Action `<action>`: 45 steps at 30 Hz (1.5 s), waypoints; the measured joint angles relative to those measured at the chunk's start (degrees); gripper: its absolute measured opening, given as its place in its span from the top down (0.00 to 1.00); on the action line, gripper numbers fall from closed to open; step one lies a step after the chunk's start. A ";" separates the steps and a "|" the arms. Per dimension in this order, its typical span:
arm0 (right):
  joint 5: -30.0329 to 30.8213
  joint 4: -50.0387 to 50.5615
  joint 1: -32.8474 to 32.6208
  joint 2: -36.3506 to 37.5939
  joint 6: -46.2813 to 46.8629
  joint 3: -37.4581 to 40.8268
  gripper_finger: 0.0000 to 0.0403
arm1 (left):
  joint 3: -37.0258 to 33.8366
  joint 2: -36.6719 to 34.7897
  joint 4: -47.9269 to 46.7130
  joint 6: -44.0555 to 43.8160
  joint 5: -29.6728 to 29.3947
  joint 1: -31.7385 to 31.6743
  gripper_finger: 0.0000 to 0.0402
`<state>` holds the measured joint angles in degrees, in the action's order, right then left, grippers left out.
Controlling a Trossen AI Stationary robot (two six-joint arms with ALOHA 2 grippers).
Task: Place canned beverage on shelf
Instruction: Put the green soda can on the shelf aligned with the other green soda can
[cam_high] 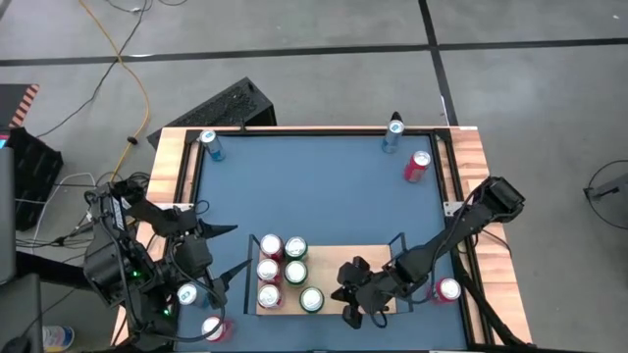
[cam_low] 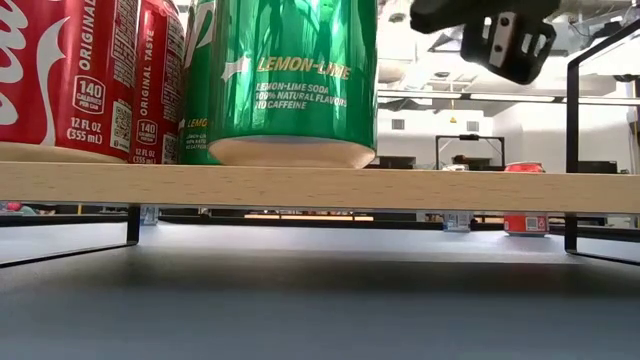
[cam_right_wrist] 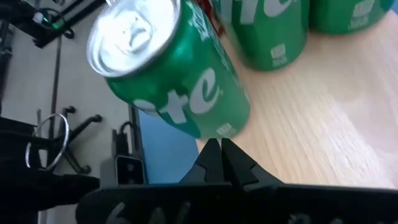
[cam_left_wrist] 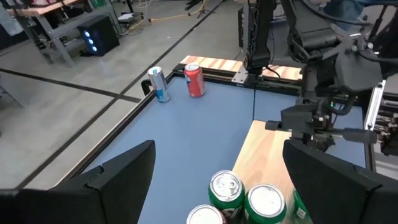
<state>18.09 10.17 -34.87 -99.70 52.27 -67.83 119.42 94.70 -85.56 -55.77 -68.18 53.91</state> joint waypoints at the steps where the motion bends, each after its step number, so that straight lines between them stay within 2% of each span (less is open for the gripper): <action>1: 0.05 -0.28 0.03 0.02 -0.06 0.00 1.00 | 0.00 0.00 -0.06 0.02 0.00 0.11 0.16; 17: 0.30 -6.15 1.36 0.07 -2.63 -0.04 1.00 | 0.00 -0.01 -1.50 -0.88 0.17 1.33 0.16; 25: 1.55 -5.74 2.58 0.07 -3.22 -0.04 1.00 | 0.00 -0.02 -2.23 -0.87 0.00 1.48 0.16; 35: 4.52 -0.52 -2.27 0.07 7.29 -0.04 1.00 | 0.00 -0.02 -3.65 -1.92 -0.01 2.08 0.16; 41: 4.77 -2.81 -1.42 -0.10 6.19 -0.04 1.00 | 0.00 -0.02 -3.85 -1.98 0.02 2.05 0.16; 45: 4.29 -6.24 -0.96 -2.95 5.98 -0.13 1.00 | 0.00 -0.02 -3.82 -2.03 0.04 2.20 0.16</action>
<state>22.38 3.92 -35.83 -102.65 58.26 -67.96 119.42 94.67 -89.38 -57.80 -68.14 56.12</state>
